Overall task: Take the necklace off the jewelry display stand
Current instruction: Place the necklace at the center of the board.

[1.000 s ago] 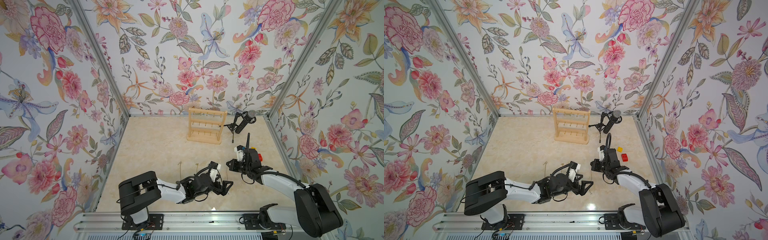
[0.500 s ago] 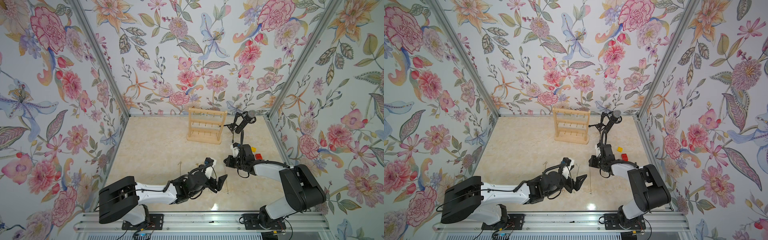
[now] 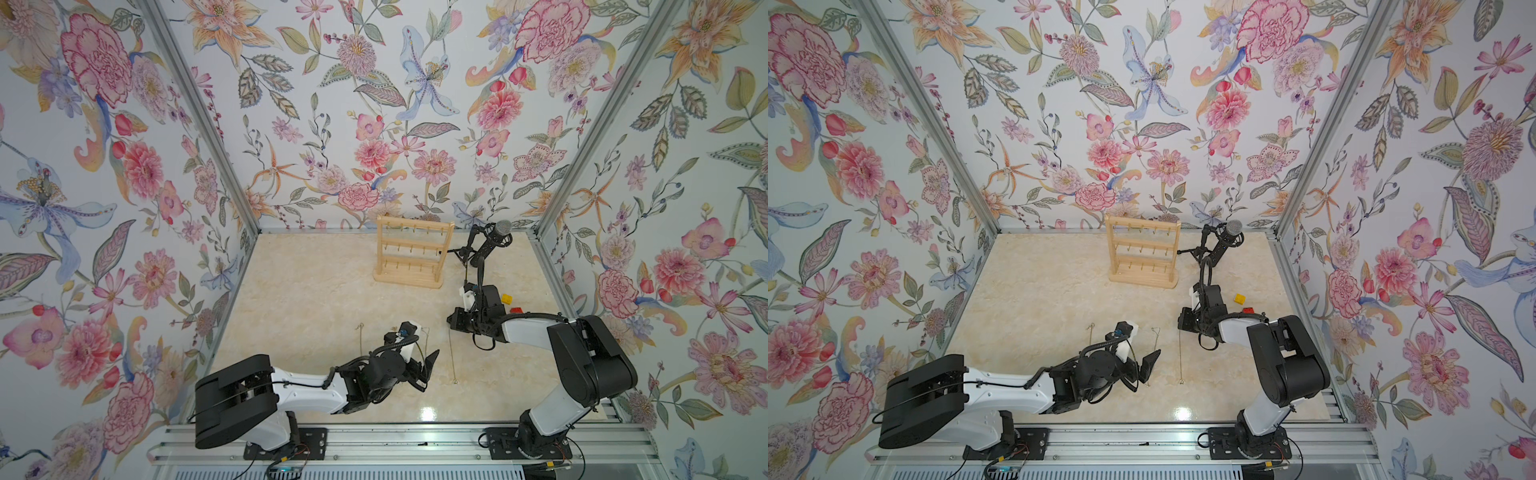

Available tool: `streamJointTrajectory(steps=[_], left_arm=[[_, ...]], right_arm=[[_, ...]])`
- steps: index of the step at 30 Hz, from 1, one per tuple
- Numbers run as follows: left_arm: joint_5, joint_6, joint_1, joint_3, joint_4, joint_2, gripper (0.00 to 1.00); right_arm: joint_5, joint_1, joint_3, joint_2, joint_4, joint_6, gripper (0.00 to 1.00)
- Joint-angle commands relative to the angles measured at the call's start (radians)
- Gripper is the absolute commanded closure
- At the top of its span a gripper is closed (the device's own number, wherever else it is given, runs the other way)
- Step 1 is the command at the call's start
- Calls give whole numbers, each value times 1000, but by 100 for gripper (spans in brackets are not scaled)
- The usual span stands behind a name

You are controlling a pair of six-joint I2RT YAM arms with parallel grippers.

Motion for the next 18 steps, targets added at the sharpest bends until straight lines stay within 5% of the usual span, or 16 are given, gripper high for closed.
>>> streamJointTrajectory(steps=[1,5,18], left_arm=[[-12,25,-13,14,18,31,1],[6,30,-12,72,-42,80,3],[210,-55,-21,419,-367,368,42]], right_arm=[[17,-7,23,32,2,-21,96],[18,-7,30,42,2,-24,95],[14,-11,13,40,7,-28,94]])
